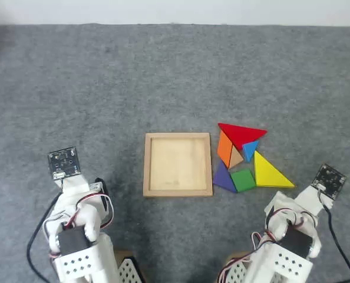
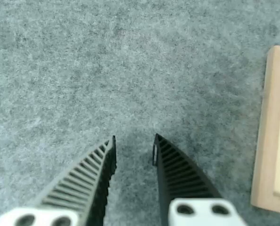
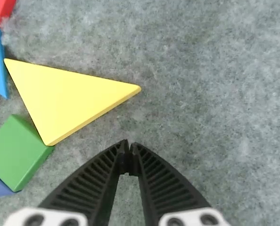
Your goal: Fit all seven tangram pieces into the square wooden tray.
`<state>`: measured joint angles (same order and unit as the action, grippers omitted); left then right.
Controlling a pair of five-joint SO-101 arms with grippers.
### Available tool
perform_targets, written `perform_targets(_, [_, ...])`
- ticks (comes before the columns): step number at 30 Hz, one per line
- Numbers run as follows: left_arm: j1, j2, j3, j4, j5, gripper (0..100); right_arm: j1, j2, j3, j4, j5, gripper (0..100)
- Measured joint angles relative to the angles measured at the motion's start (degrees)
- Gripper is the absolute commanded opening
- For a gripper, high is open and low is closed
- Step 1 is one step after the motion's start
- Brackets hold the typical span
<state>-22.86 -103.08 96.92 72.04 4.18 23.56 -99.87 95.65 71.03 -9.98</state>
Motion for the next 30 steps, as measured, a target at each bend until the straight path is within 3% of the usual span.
perform_targets(13, [0.18, 0.00, 0.00, 0.00, 0.00, 12, 0.00, 0.00, 0.00, 0.00, 0.00, 0.6])
perform_targets(20, [8.70, 0.00, 0.00, 0.00, 0.00, 12, 0.00, 0.00, 0.00, 0.00, 0.00, 0.6])
perform_targets(30, [14.51, 0.00, 0.00, -2.73, -0.88, 13, -2.11, 0.00, 0.00, 0.00, 0.00, 0.6])
